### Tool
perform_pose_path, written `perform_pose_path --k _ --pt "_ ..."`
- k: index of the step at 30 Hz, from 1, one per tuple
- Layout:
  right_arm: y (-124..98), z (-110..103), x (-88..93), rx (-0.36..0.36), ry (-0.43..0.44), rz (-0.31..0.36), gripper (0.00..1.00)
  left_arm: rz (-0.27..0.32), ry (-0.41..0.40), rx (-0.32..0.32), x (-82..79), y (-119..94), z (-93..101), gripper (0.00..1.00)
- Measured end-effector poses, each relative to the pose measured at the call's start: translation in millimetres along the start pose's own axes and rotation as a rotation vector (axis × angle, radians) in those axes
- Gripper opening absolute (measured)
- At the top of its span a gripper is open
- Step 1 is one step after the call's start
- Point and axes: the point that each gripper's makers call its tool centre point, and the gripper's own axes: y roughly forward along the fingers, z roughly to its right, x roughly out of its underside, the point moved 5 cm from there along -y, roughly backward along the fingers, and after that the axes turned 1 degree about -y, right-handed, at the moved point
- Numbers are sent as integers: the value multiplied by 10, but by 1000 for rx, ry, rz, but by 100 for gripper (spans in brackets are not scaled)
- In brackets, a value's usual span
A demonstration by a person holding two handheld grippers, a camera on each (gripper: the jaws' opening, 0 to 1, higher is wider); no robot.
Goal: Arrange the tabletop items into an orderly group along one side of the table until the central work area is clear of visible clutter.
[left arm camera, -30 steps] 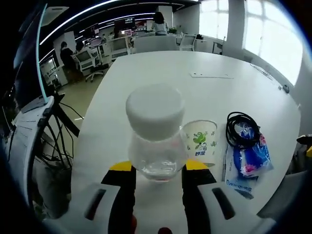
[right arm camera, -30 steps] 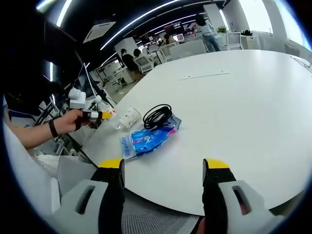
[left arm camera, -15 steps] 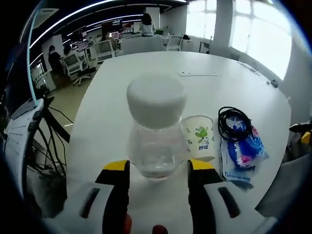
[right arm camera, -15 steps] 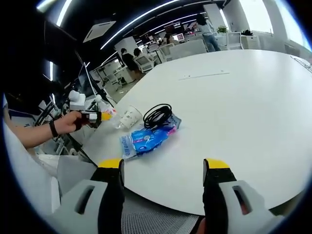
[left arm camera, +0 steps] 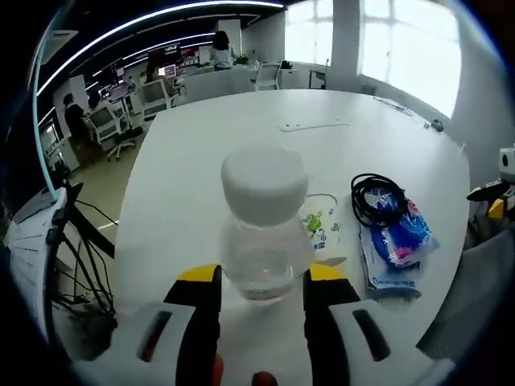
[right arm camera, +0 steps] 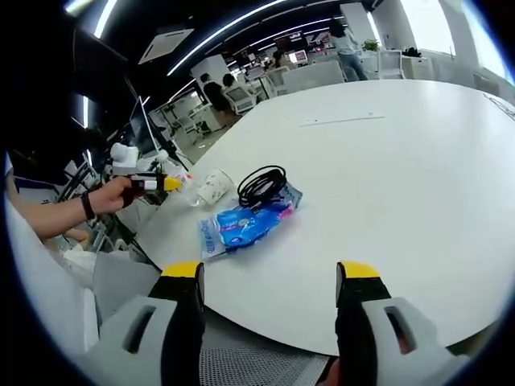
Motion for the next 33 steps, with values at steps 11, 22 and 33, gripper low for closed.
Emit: perform_pose_path --k 11,22,33 --pt "3 -4 -7 -2 -4 -3 66 4 -47 -64 -43 49 34 35" --pt "-10 8 17 4 6 -3 66 -3 -107 -126 -147 153 64 35" --pt "-6 29 20 11 18 3 66 -15 -133 -160 -229 234 60 35"
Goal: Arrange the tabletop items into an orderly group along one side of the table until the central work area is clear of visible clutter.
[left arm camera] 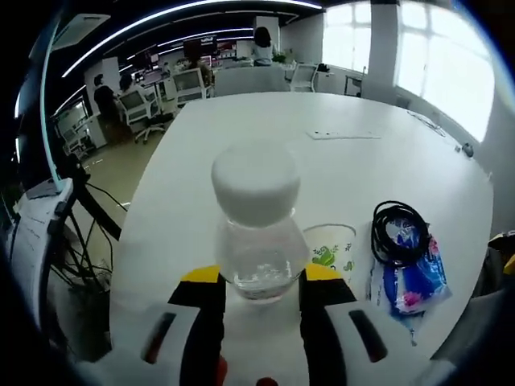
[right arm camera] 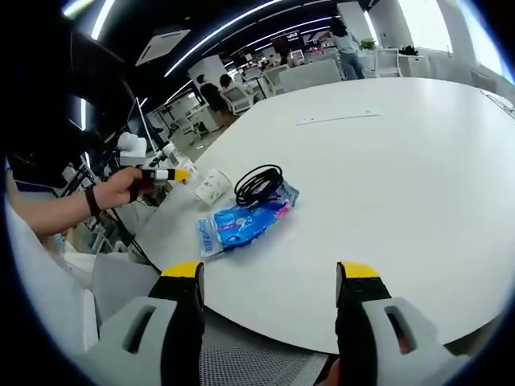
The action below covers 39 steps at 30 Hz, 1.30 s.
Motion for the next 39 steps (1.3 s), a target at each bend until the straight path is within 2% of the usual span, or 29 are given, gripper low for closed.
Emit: perform_pose_path --k 22,28,33,39 --pt "-24 12 16 0 12 14 66 -7 6 3 -23 21 3 36" --pt "-39 20 11 -1 11 20 67 3 16 3 -9 -49 4 39" --pt "-41 16 24 -2 16 23 67 5 7 -1 76 -125 -16 39" --pt "-43 17 31 -4 22 27 67 -11 -12 1 269 -221 -18 39"
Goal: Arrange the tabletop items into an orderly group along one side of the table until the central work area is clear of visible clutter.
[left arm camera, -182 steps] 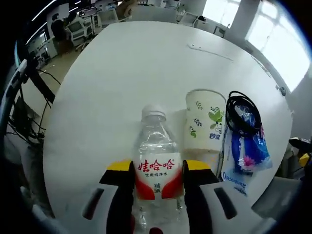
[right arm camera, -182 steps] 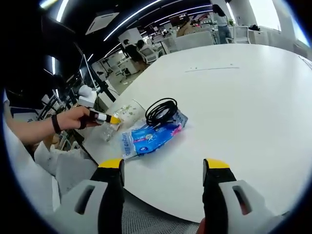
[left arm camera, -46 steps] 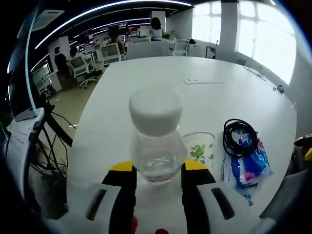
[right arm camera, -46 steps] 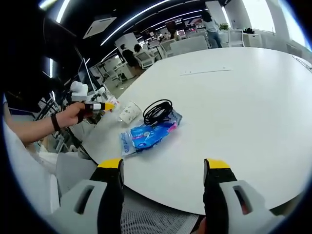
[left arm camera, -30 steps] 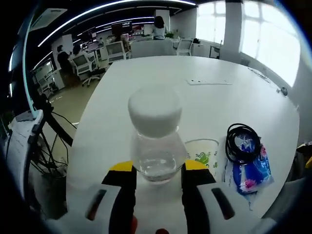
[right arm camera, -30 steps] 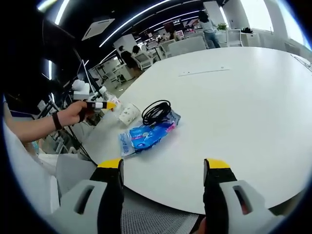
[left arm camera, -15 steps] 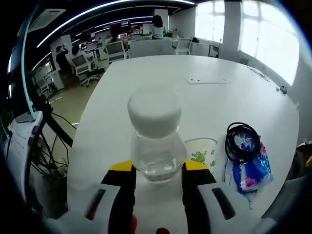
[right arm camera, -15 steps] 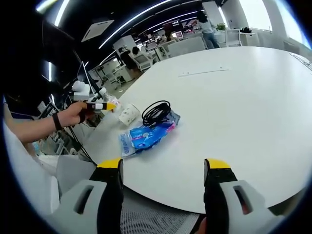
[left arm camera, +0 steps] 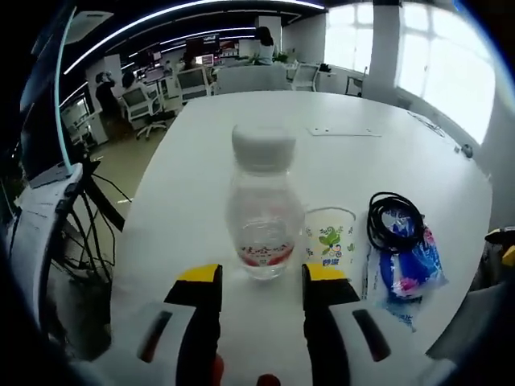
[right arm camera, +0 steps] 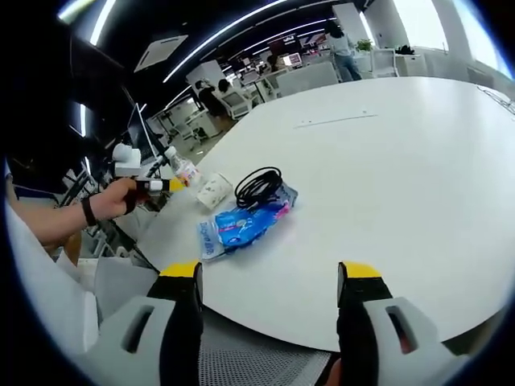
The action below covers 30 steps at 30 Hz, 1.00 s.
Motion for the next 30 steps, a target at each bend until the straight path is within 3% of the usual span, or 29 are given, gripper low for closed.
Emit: perform_pose_path --k 12,19,30 --pt "18 -28 17 -13 11 -1 67 -7 -44 43 243 -97 198 38" --pt "1 -14 25 -11 14 2 67 21 -31 97 228 -54 426 38" --pt "-138 78 97 19 34 2 67 46 -19 122 141 143 701 37"
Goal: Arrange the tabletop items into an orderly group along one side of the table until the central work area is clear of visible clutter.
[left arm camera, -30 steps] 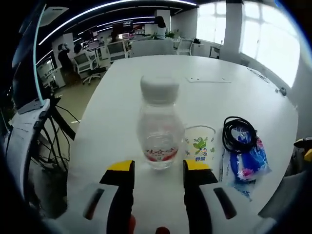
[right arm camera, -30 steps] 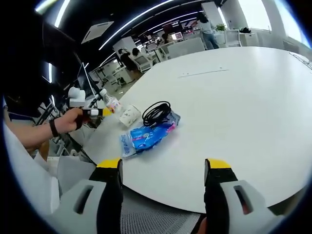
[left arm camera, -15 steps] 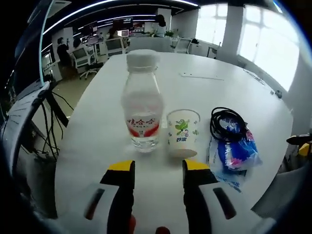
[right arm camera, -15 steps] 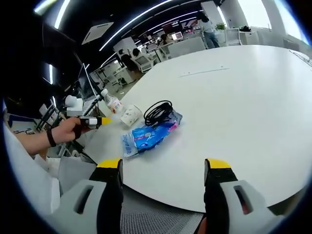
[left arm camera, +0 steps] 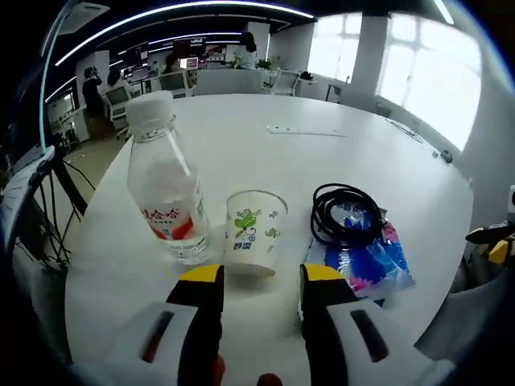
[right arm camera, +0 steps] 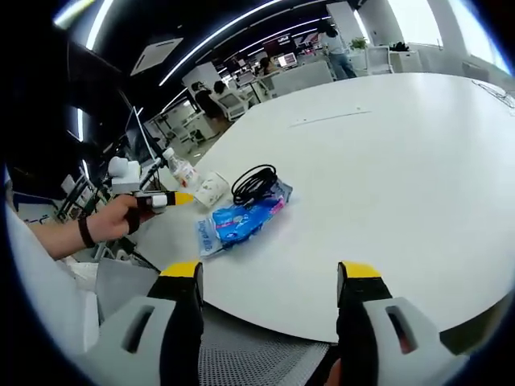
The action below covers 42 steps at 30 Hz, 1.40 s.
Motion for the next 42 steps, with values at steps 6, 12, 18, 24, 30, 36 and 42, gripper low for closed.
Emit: perform_pose_path --k 6,12,18,24,30,36,42 --pt "-41 29 30 14 7 -5 67 -3 15 -16 -66 96 -47 39" --pt "-37 45 39 15 10 -10 67 -17 31 -11 -72 169 -58 43" --pt "-5 34 12 5 8 -12 67 -35 28 -6 -66 237 -41 45" --pt "25 48 -8 -3 5 -15 67 -58 64 -9 -64 309 -1 44" --pt "40 76 -32 -3 10 -12 67 -80 93 -23 -57 371 -21 39" --pt "45 99 -56 -4 8 -12 66 -71 123 -22 -67 342 -8 32" --pt "53 104 -70 -8 6 -10 66 -66 109 -17 -50 300 -11 32"
